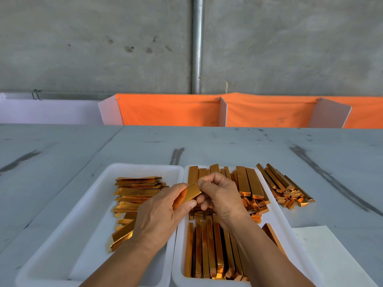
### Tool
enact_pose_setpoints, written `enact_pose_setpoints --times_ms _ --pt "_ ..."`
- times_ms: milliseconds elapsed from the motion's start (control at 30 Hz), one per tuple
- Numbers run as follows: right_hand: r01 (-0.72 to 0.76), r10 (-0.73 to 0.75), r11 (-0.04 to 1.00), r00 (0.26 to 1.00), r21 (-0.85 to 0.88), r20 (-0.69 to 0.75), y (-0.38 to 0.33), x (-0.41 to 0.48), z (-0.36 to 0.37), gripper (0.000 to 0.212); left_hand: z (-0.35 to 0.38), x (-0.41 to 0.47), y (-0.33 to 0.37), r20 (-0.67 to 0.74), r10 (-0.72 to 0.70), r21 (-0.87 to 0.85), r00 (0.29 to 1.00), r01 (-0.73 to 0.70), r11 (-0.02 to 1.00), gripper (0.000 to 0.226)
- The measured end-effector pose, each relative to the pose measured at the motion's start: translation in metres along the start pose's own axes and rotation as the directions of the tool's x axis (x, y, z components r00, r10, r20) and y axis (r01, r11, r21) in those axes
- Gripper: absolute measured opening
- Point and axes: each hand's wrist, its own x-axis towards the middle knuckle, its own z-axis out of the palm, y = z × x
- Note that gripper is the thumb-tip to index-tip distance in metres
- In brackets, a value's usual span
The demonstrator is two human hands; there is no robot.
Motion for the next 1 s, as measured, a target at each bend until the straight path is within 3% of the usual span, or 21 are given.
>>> enact_pose_setpoints --times_ms 433,633,1000 --pt "-0.055 0.055 0.998 0.998 -0.004 0.014 -0.005 -0.001 -0.002 0.008 -0.005 -0.001 0.002 0.048 -0.022 -0.083 0.999 0.026 0.996 0.059" --pt "-0.112 0.112 0.994 0.994 -0.007 0.004 -0.007 -0.001 -0.001 0.005 -0.008 -0.001 0.002 -0.005 -0.009 0.025 1.000 0.010 1.000 0.055" --pt "-0.278 0.274 0.956 0.960 0.096 0.055 -0.011 -0.001 -0.006 0.003 -0.008 -0.002 0.001 -0.020 0.009 0.047 1.000 -0.008 0.999 0.042"
